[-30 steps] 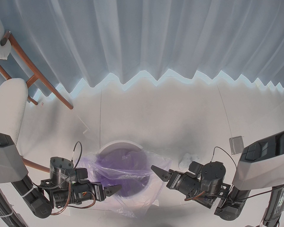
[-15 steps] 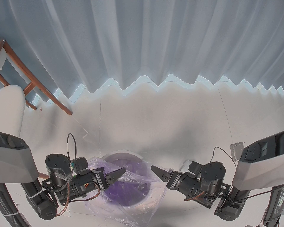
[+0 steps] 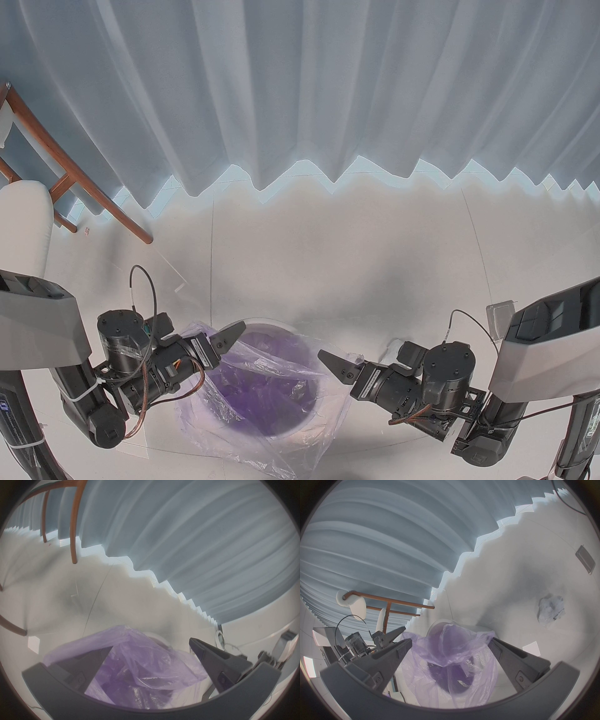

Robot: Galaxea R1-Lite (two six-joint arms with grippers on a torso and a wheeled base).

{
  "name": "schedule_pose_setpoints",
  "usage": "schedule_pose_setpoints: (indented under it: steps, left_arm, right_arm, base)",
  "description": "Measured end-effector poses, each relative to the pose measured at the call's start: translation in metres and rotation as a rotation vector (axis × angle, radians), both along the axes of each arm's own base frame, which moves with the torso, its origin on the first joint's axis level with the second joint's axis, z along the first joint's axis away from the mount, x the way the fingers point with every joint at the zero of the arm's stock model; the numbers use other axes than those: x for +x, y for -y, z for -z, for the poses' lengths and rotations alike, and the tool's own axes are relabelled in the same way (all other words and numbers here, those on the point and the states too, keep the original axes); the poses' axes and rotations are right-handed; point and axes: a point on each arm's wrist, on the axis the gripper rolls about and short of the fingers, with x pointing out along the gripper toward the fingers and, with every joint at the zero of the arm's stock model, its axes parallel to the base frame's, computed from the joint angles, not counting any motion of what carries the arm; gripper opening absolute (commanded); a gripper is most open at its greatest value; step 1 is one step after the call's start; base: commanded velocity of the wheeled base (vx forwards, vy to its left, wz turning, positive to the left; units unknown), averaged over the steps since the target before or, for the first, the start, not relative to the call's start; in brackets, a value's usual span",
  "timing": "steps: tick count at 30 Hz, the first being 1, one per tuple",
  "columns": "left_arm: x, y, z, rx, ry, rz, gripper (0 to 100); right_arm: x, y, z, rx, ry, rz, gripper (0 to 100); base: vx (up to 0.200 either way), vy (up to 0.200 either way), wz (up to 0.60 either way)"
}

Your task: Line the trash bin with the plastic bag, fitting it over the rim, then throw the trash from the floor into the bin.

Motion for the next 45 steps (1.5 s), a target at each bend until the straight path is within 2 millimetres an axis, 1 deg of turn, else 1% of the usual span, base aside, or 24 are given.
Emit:
schedule_pose_setpoints:
  steps: [5,11,16,20,26,30,35,45]
  left_arm:
    - [0.013,-0.005,-0.009,-0.088,0.016,-0.053,100]
    - [0.025,-0.016,-0.01,-0.104,0.032,-0.104,100]
    - [0.037,-0.028,-0.011,-0.118,0.053,-0.155,100]
    - [0.04,-0.031,-0.012,-0.128,0.054,-0.169,100]
    - [0.037,-0.026,-0.013,-0.131,0.054,-0.149,100]
    - [0.035,-0.024,-0.013,-0.131,0.051,-0.142,100]
    - [0.033,-0.023,-0.013,-0.124,0.053,-0.138,100]
    - [0.035,-0.024,-0.015,-0.133,0.06,-0.137,100]
  right_arm:
    - [0.0,0.0,0.0,-0.002,0.0,0.0,100]
    - [0.0,0.0,0.002,-0.02,0.004,-0.004,100]
    - [-0.001,0.001,0.007,-0.08,0.031,-0.02,100]
    - [-0.001,0.001,0.015,-0.14,0.043,-0.018,100]
    - [0.002,0.002,0.026,-0.194,0.042,0.009,100]
    - [0.012,0.006,0.029,-0.227,0.065,0.075,100]
    - [0.024,0.007,0.031,-0.226,0.08,0.127,100]
    - [0.062,0.02,0.032,-0.194,0.112,0.269,100]
  base:
    - [0.0,0.0,0.0]
    - [0.0,0.0,0.0]
    - [0.0,0.0,0.0]
    - [0.0,0.0,0.0]
    - [0.0,0.0,0.0]
    - [0.0,0.0,0.0]
    - [0.0,0.0,0.0]
    - [0.0,0.0,0.0]
